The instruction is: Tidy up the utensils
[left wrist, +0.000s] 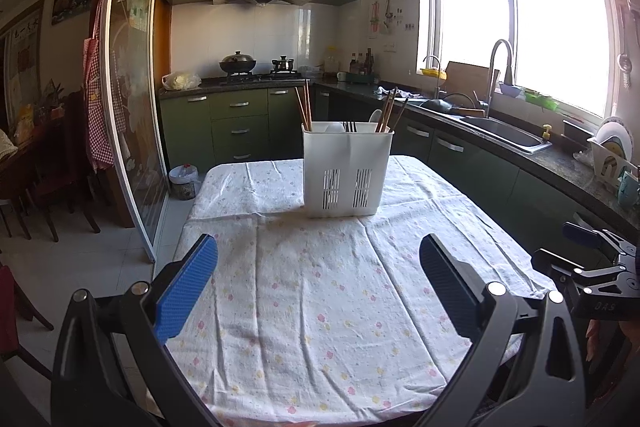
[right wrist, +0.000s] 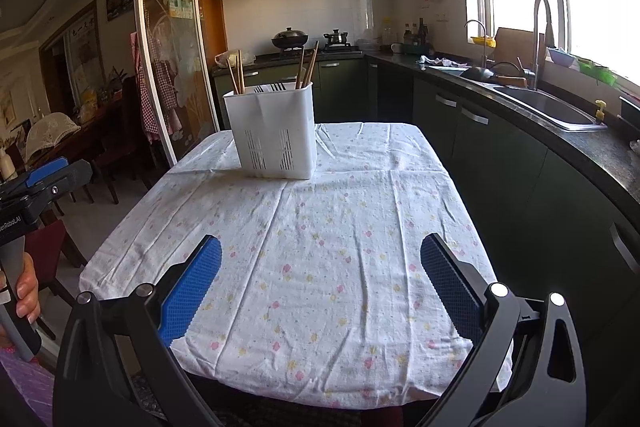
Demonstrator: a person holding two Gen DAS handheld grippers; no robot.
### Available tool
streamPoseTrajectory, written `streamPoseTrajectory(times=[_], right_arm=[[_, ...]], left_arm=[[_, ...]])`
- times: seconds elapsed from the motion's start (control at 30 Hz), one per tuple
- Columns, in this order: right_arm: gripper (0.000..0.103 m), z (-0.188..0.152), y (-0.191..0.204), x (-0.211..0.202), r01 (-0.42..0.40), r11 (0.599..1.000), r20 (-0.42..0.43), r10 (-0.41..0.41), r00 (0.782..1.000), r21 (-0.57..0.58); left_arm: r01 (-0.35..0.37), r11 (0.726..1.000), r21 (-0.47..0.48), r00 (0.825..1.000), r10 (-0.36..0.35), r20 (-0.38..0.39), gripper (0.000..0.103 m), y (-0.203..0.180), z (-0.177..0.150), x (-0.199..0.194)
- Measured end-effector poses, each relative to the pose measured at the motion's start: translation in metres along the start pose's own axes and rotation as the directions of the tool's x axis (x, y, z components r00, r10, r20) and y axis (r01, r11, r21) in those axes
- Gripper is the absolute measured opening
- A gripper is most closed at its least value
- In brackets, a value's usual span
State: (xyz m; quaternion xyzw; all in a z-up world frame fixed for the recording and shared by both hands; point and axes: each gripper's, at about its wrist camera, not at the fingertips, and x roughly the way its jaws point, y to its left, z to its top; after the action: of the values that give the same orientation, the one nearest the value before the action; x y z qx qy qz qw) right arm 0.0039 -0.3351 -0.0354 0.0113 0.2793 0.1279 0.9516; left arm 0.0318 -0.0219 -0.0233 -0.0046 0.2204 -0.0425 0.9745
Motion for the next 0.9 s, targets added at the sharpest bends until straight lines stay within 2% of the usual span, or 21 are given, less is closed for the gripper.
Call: streamPoseTrajectory(times=[0.27, 0.9], right_arm=[[0.098, -0.0011, 0.0002, 0.0023, -0.006, 1.000, -0.001, 0.006, 1.000, 0.001], [0.098, -0.0004, 0.0011, 0.0021, -0.009, 1.000, 0.002, 0.009, 1.000, -0.004]], left_arm=[[-0.030, 1.000, 0.000, 0.999, 0.030, 0.014, 0.096, 0.0010, -0.0001, 0.0004], [-0.041, 0.999, -0.018, 0.999, 0.041, 0.014, 0.096, 0.0026, 0.0010, 0.0000]])
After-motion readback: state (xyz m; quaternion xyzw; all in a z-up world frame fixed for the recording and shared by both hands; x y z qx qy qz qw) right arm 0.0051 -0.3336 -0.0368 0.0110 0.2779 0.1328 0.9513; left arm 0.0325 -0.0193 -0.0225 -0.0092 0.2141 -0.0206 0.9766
